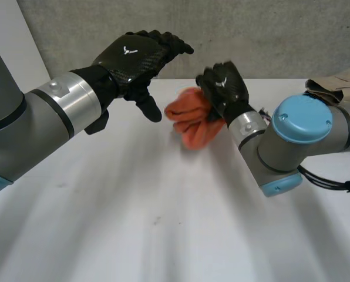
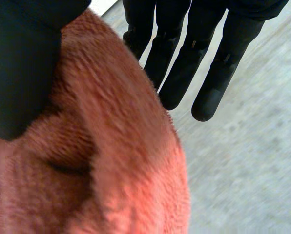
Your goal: Fold the laundry.
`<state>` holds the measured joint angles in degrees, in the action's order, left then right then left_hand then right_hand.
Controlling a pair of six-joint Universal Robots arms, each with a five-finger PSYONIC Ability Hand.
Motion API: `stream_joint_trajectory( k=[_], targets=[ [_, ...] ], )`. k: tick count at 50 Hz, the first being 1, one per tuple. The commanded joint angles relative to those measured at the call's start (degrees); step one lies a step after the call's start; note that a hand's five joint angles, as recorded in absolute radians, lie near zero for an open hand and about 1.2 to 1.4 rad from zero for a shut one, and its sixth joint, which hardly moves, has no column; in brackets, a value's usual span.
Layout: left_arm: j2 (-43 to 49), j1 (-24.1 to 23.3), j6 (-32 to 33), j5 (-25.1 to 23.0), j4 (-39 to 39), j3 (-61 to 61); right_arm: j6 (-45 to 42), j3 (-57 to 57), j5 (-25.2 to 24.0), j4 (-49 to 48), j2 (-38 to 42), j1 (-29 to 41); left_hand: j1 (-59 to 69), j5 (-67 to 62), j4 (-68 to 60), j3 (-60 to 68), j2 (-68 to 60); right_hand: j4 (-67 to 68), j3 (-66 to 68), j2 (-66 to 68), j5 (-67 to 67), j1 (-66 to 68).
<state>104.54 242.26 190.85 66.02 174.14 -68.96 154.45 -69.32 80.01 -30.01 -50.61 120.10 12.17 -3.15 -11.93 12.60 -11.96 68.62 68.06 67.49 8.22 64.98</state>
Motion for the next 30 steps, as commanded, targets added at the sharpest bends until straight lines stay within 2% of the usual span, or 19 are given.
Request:
stream_joint_trajectory(
  k=[1, 12, 17, 22, 24, 30],
  targets=[
    [0.4, 0.0, 0.1, -0.2, 0.0, -3.5, 0.9, -2.7, -1.3, 3.2, 3.8, -3.0, -2.2, 3.1, 1.9, -2.6, 2.0, 11.4, 11.9, 12.5, 61.8, 15.0],
    [0.8, -0.1, 0.1, -0.4, 0.2, -5.7, 0.7, -9.5, -0.8, 5.1, 1.0, -6.7, -2.2, 3.1, 1.9, -2.6, 2.0, 11.4, 11.9, 12.5, 61.8, 15.0],
    [0.8, -0.3, 0.1, -0.5, 0.2, -6.0, 1.0, -11.1, -0.8, 9.4, -0.8, -6.9, -2.2, 3.1, 1.9, -2.6, 2.0, -19.3, -18.7, -18.1, 31.1, -15.6],
    [0.9, -0.6, 0.0, -0.5, 0.2, -6.0, 0.9, -11.4, -0.5, 14.4, -1.2, -6.7, -2.2, 3.1, 1.9, -2.6, 2.0, -35.3, -34.7, -34.2, 15.1, -31.6],
    [0.9, -0.7, 0.0, -0.5, 0.3, -6.0, 1.1, -11.4, 0.3, 16.6, -1.2, -6.6, -2.2, 3.1, 1.9, -2.6, 2.0, -39.7, -39.1, -38.5, 10.7, -36.0],
    [1.0, -0.7, 0.0, -0.5, 0.9, -6.4, 2.8, -11.5, 2.8, 17.7, -1.2, -6.3, -2.2, 3.1, 1.9, -2.6, 2.0, -41.7, -41.2, -40.6, 8.7, -38.1]
  ],
)
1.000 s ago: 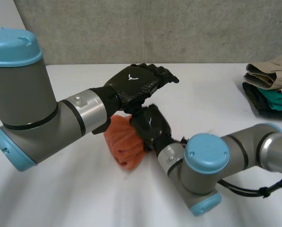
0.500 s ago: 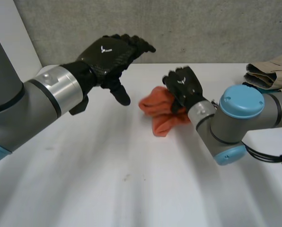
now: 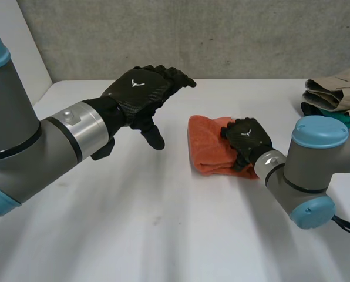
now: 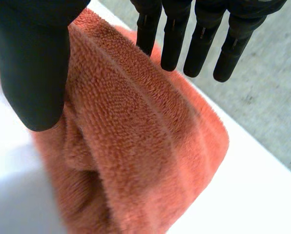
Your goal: Fold the laundry.
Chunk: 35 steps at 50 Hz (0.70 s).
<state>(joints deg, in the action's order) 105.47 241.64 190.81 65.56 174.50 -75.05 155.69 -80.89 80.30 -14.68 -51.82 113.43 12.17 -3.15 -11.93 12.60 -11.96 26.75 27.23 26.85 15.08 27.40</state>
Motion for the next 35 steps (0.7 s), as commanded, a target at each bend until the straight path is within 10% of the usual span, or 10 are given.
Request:
stream_joint_trajectory(
  k=[1, 18, 21, 25, 35],
  targets=[
    [0.1, -0.1, 0.0, -0.1, 0.7, -0.4, 2.2, 0.5, 2.6, 2.2, 0.4, 0.4, -2.2, 3.1, 1.9, -2.6, 2.0, 0.2, -0.3, 0.1, 1.8, -0.5],
    [0.3, 0.0, 0.0, -0.2, 1.7, -1.2, 1.1, 4.0, 3.2, -3.9, 7.2, 0.6, -2.2, 3.1, 1.9, -2.6, 2.0, 2.8, 2.4, 2.7, 4.5, 2.2],
    [0.4, 0.1, 0.0, -0.2, 1.7, -1.2, -0.5, 4.9, 2.9, -4.0, 8.1, 1.2, -2.2, 3.1, 1.9, -2.6, 2.0, 9.5, 9.1, 9.4, 11.2, 8.9],
    [0.4, 0.2, 0.0, -0.2, 1.7, -1.2, -1.8, 6.2, 3.0, -5.5, 8.6, 1.4, -2.1, 3.1, 1.9, -2.6, 1.9, 53.2, 52.7, 53.1, 54.9, 52.6],
    [0.2, 0.3, 0.0, -0.2, 1.7, -0.4, -1.3, 14.3, 3.1, -16.3, 0.9, 1.2, -2.1, 3.1, 1.9, -2.6, 1.9, 53.2, 52.8, 53.1, 54.9, 52.6]
  ],
)
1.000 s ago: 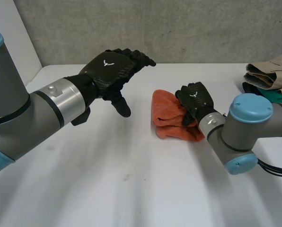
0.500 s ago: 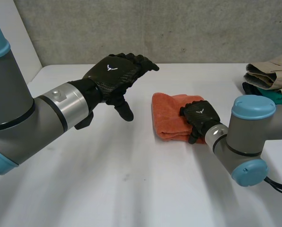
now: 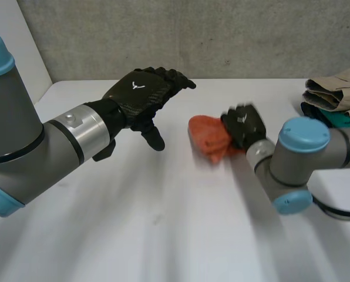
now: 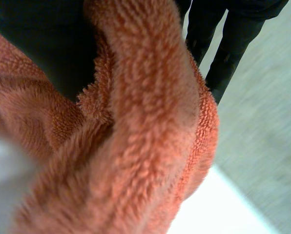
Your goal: Fold the laundry.
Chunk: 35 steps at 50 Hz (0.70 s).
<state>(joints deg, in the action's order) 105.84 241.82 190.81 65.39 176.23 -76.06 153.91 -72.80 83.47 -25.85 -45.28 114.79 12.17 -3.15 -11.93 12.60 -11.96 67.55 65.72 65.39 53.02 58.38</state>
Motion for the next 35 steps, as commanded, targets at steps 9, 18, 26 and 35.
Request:
stream_joint_trajectory(
  k=[9, 18, 26, 35],
  targets=[
    [-1.1, 0.1, 0.0, 0.1, -0.1, 0.8, 0.9, 19.4, -0.9, -5.8, -7.7, -8.5, -2.1, 3.1, 1.9, -2.6, 1.9, 12.5, 14.3, 14.6, 17.0, 21.6],
    [-1.8, -0.1, 0.0, 0.1, -0.1, 0.1, 14.5, 23.2, -11.2, -13.3, -5.6, -26.0, -2.1, 3.1, 1.9, -2.6, 1.9, 12.5, 14.3, 14.6, 17.0, 21.6],
    [-1.6, -0.6, -0.1, 0.1, -0.1, -0.4, 17.8, 23.6, -22.5, -17.6, 8.1, -37.2, -2.1, 3.1, 1.9, -2.6, 1.9, 12.5, 14.3, 14.6, 17.0, 21.6],
    [-1.6, -1.8, -0.4, 0.1, 0.1, -1.6, 15.7, 9.4, -30.2, -23.7, 8.4, -44.6, -2.0, 2.9, 1.7, -2.4, 1.7, 12.5, 14.3, 14.6, 17.0, 21.6]
  ],
)
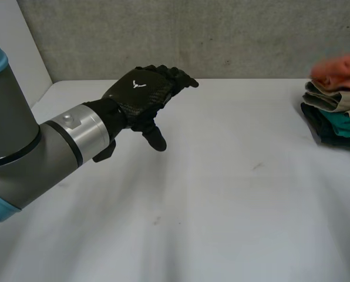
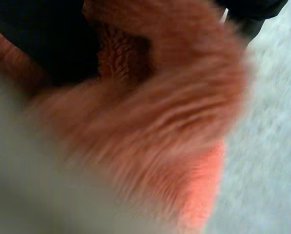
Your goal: Fold the laundry.
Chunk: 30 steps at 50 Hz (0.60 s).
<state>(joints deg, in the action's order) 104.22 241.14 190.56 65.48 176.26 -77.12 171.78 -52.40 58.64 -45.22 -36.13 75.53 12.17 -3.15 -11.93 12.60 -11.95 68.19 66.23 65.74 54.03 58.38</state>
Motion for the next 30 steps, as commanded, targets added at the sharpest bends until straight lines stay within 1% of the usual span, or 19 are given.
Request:
stream_joint_trajectory(
  k=[1, 5, 6, 7, 8, 10, 14, 15, 18, 19, 22, 25, 28, 30],
  targets=[
    [0.0, -1.3, -0.1, 0.0, 0.1, -0.6, -2.3, -12.4, -6.1, -4.8, -1.7, -5.7, -2.0, 2.9, 1.7, -2.4, 1.7, 11.8, 13.8, 14.3, 16.0, 21.6],
    [-0.3, -1.9, -0.2, 0.1, 0.1, -0.5, -2.6, -16.9, -7.2, -4.5, -7.0, -6.2, -2.0, 2.9, 1.7, -2.4, 1.7, 11.5, 13.5, 14.0, 15.7, 21.3],
    [-0.3, -2.1, -0.2, 0.1, 0.1, -0.4, -2.4, -17.3, -7.1, -4.3, -7.8, -6.2, -2.0, 2.9, 1.7, -2.4, 1.7, 2.5, 4.5, 5.0, 6.7, 12.4],
    [-0.4, -2.1, -0.2, 0.1, 0.1, -0.3, -2.3, -17.8, -6.9, -3.6, -9.3, -6.2, -2.0, 2.9, 1.7, -2.4, 1.7, -16.4, -14.4, -13.9, -12.2, -6.6],
    [-0.7, -2.1, -0.2, 0.1, 0.1, -0.2, -2.2, -17.9, -6.6, -2.9, -9.9, -6.2, -2.0, 2.9, 1.7, -2.4, 1.7, -22.9, -20.9, -20.4, -18.7, -13.1],
    [-1.3, -2.2, -0.2, 0.1, 0.0, -0.2, -2.1, -18.0, -5.6, -0.8, -11.0, -6.3, -2.0, 2.9, 1.7, -2.4, 1.7, -27.8, -25.9, -25.4, -23.7, -18.0],
    [-2.4, -2.5, -0.9, 0.0, 0.0, -0.4, -2.0, -17.7, -0.3, 6.1, -14.7, -6.2, -2.0, 2.9, 1.7, -2.4, 1.7, -51.8, -49.9, -49.4, -47.7, -42.0],
    [-2.6, -2.8, -1.2, 0.0, 0.0, -0.4, -2.1, -17.8, 2.1, 9.1, -16.4, -6.4, -2.0, 2.9, 1.7, -2.4, 1.7, -58.2, -56.2, -55.7, -54.0, -48.4],
    [-3.1, -3.6, -2.6, -0.1, 0.1, -0.2, -2.1, -17.8, 4.7, 13.7, -18.9, -6.4, -2.0, 2.9, 1.7, -2.4, 1.7, -58.2, -56.2, -55.7, -54.0, -48.4],
    [-3.2, -3.7, -2.9, -0.2, 0.1, -0.2, -2.2, -18.0, 5.8, 17.0, -20.2, -6.4, -2.0, 2.9, 1.7, -2.4, 1.7, -58.2, -56.2, -55.7, -54.0, -48.4],
    [-3.7, -4.1, -4.0, -0.3, 0.1, 0.0, -2.8, -18.3, 6.9, 22.0, -21.8, -6.6, -1.8, 2.8, 1.5, -2.2, 1.6, -58.2, -56.2, -55.7, -54.0, -48.4],
    [-4.3, -4.4, -4.2, -0.3, 0.1, 0.1, -3.1, -18.8, 7.2, 30.2, -24.7, -8.2, -1.8, 2.8, 1.5, -2.2, 1.6, -58.2, -56.2, -55.7, -54.0, -48.4],
    [-5.1, -5.0, -4.3, -0.3, 0.1, 0.2, -4.3, -19.1, 7.5, 34.0, -26.7, -9.9, -2.0, 2.9, 1.7, -2.4, 1.7, -58.2, -56.2, -55.7, -54.0, -48.4],
    [-5.3, -5.2, -4.3, -0.3, 0.1, 0.3, -6.4, -19.0, 9.6, 37.7, -29.5, -11.7, -2.0, 2.9, 1.7, -2.4, 1.7, -58.2, -56.2, -55.7, -54.0, -48.4]
  ],
)
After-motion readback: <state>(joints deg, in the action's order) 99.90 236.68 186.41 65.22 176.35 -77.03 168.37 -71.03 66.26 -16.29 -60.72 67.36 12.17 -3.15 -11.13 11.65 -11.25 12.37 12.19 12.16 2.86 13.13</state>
